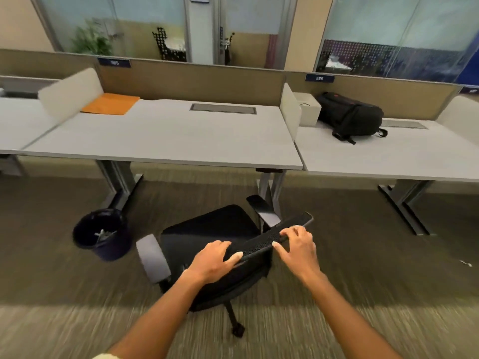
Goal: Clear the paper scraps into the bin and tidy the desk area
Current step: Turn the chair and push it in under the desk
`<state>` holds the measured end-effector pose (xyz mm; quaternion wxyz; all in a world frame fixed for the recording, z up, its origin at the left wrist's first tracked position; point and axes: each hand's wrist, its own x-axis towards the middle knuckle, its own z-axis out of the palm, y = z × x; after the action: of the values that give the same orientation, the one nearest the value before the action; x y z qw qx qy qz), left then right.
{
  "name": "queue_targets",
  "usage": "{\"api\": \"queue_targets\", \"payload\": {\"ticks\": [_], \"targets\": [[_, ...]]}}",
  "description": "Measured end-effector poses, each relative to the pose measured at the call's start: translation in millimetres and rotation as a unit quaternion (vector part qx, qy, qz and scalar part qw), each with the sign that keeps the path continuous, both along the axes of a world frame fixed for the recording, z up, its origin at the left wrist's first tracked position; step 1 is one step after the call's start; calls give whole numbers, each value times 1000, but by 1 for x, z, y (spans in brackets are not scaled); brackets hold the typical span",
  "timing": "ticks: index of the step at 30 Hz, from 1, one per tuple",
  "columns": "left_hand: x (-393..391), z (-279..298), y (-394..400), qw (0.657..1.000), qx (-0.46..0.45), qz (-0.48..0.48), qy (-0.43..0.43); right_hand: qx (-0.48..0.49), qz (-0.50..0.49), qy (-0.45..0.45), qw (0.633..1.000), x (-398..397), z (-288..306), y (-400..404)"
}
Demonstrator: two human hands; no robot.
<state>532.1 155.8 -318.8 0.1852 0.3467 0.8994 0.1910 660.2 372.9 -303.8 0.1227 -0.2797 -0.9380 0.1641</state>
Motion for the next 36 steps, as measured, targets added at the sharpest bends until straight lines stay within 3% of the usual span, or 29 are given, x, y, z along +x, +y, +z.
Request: {"api": "queue_targets", "payload": {"ticks": [5,16,22,29,36], "targets": [[-36,-10,-35,992,12,38,119,42,119,-138,982,-24,-12,9],[-112,-34,-87,971,25,104,212,70,205,-218,952,-99,-18,10],[-156,-30,-121,966,37,106,234,128,279,-187,933,-133,-25,-26],[-220,-43,-160,963,52,84,252,114,249,-125,954,-163,-23,-84],[-267,-33,-153,962,63,66,256,89,210,-93,969,-202,-26,-84]]}}
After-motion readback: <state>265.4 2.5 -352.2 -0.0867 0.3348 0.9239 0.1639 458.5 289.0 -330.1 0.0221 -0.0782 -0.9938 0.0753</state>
